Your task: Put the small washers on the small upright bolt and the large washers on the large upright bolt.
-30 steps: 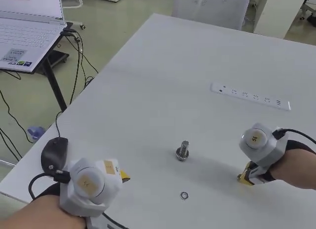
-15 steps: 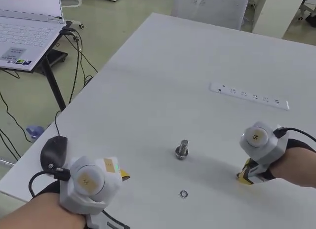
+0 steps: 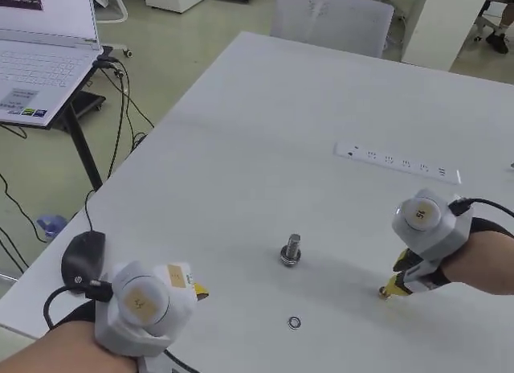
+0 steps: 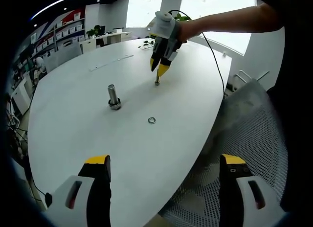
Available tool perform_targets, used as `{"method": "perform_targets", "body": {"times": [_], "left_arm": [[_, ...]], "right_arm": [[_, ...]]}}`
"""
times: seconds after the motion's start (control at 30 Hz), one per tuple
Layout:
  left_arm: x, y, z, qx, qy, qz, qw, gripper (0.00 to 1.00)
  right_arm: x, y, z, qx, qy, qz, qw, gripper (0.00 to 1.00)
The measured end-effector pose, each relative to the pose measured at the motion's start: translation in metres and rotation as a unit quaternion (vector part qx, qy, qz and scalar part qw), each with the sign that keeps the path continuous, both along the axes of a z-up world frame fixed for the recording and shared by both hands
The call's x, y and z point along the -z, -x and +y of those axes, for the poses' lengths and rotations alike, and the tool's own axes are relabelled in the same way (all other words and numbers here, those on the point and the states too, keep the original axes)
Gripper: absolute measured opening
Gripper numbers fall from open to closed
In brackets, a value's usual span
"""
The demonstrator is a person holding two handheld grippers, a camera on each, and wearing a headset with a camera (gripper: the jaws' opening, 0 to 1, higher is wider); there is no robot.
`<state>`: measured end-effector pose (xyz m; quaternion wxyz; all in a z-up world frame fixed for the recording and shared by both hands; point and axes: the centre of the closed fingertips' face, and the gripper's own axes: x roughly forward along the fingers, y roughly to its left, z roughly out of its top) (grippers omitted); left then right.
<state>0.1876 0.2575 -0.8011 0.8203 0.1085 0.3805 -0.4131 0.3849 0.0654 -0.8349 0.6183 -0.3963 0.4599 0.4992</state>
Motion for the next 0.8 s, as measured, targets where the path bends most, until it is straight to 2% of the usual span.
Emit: {"method": "perform_targets", "body": {"times": [0.2, 0.37, 0.5, 0.6, 0.8], "left_arm": [[-0.008, -0.004, -0.004, -0.001, 0.006, -0.010, 0.9999, 0.93], [-0.010, -0.001, -0.007, 0.001, 0.006, -0.009, 0.9999, 0.93], [-0.010, 0.003, -0.009, 0.003, 0.007, -0.011, 0.9999, 0.93], [-0.009, 0.000, -0.007, -0.003, 0.003, -0.019, 0.9998, 0.93], [-0.007, -0.001, -0.006, -0.008, 0.000, -0.024, 0.9997, 0.94]], "right_arm": [[-0.010, 0.001, 0.007, -0.002, -0.009, -0.002, 1.0000, 0.27], [-0.018, 0.006, 0.024, -0.011, -0.024, -0.005, 0.9996, 0.29], [-0.020, 0.012, 0.038, -0.022, -0.029, -0.007, 0.9993, 0.30], [-0.021, 0.016, 0.048, -0.030, -0.030, -0.007, 0.9991, 0.30], [-0.022, 0.026, 0.064, -0.048, -0.032, -0.006, 0.9983, 0.30]]}}
